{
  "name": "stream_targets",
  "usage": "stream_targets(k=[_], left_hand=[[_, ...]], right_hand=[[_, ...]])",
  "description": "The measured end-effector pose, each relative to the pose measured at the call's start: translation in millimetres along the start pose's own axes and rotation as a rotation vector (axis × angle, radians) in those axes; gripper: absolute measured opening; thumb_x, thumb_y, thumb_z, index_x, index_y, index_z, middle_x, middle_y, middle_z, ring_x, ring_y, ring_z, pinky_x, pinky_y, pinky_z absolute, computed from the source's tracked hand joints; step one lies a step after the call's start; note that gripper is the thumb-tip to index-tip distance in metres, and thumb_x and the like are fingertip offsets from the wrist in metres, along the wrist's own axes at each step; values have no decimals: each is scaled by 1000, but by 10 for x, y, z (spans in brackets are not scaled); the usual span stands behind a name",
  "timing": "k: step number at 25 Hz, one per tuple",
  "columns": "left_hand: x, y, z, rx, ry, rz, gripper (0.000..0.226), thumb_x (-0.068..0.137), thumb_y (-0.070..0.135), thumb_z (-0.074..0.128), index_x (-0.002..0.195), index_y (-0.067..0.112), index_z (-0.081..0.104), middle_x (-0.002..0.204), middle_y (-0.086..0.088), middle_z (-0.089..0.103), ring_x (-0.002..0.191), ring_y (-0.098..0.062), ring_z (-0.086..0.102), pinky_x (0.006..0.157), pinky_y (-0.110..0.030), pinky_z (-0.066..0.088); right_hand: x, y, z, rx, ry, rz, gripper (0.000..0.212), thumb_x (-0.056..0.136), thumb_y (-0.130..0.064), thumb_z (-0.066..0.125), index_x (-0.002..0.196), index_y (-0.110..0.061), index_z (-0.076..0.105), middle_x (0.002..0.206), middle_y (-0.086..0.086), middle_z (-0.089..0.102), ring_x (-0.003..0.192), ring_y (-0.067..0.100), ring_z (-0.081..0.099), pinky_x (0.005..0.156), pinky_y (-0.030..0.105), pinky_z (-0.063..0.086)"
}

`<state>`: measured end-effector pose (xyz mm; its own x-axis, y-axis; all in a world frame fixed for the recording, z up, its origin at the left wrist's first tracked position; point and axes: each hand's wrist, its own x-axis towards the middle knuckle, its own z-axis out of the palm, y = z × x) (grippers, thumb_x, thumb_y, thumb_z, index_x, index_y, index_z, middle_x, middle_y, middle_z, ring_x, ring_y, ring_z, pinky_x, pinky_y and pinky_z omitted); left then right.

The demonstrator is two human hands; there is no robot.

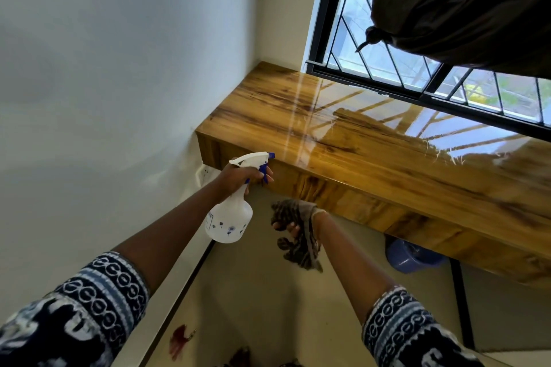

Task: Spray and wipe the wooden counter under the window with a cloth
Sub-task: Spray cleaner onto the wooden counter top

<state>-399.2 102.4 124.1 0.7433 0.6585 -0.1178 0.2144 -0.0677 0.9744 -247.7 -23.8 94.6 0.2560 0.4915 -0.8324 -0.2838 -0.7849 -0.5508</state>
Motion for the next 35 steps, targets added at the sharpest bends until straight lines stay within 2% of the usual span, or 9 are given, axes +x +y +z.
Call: stream_targets(k=[5, 9, 11, 15, 19, 25, 28, 32, 35], left_hand=[[12, -35, 27, 9, 16, -11, 26, 92, -2, 51, 96, 22, 62, 79, 17, 73, 71, 3, 65, 51, -22, 43], [31, -25, 25, -1, 31, -34, 27, 92, -1, 51, 94, 24, 61, 75, 22, 72, 73, 8, 65, 63, -25, 43], [52, -32, 18, 0, 24, -36, 27, 91, -2, 51, 95, 23, 61, 76, 21, 72, 73, 8, 65, 61, -23, 43], [73, -39, 27, -6, 38, -41, 29, 91, -6, 49, 92, 21, 58, 69, 22, 70, 66, 10, 64, 52, -9, 44], [108, -61, -4, -4, 21, -24, 24, 90, -5, 51, 101, 13, 62, 88, 4, 72, 74, 3, 67, 55, -13, 46], [117, 29, -22, 3, 35, -16, 24, 91, -2, 51, 102, 17, 61, 89, 4, 70, 70, 6, 65, 56, -10, 45], [135, 35, -43, -9, 43, -21, 25, 92, 1, 52, 98, 23, 60, 81, 11, 73, 72, 2, 66, 55, -15, 46], [133, 48, -62, -21, 41, -11, 24, 91, 2, 54, 99, 23, 63, 88, 5, 73, 81, -11, 65, 58, -23, 46], [127, 108, -59, -44, 58, 13, 23, 90, 0, 54, 102, 16, 65, 93, -3, 72, 79, -6, 66, 64, -18, 48]], right_hand=[[-30, -327, -85, -675, 192, -134, 31, 102, -9, 39, 72, -7, 47, 75, 7, 46, 67, 20, 46, 84, 36, 46], [37, -517, -129, -832, 138, -111, 44, 99, -29, 47, 135, -5, 47, 136, 14, 49, 129, 30, 46, 106, 40, 38], [-3, -658, -215, -793, -1, -117, 70, 85, -36, 69, 143, -10, 39, 143, 11, 44, 130, 34, 44, 107, 47, 41], [-32, -809, -379, -973, -77, -173, 97, 76, -1, 74, 152, -26, 19, 153, 12, 25, 135, 39, 34, 94, 49, 51], [-243, -944, -378, -1423, 131, -404, 84, 76, -8, 76, 147, -18, 33, 144, 9, 43, 126, 28, 47, 89, 34, 50], [-551, -1157, -536, -1333, 321, -605, 23, 71, -13, 83, 88, -10, 68, 83, 2, 65, 74, 15, 61, 58, 26, 53], [-432, -1169, -850, -865, 109, -839, 16, 74, -8, 78, 88, -6, 70, 84, 6, 66, 83, 20, 63, 73, 39, 54], [-67, -794, -945, 639, -677, -828, 59, 87, -38, 65, 132, -4, 50, 138, 19, 50, 123, 39, 51, 112, 55, 30], [89, -623, -704, 1010, -530, -687, 56, 95, -54, 46, 108, -6, 71, 115, 15, 69, 100, 34, 68, 92, 52, 52]])
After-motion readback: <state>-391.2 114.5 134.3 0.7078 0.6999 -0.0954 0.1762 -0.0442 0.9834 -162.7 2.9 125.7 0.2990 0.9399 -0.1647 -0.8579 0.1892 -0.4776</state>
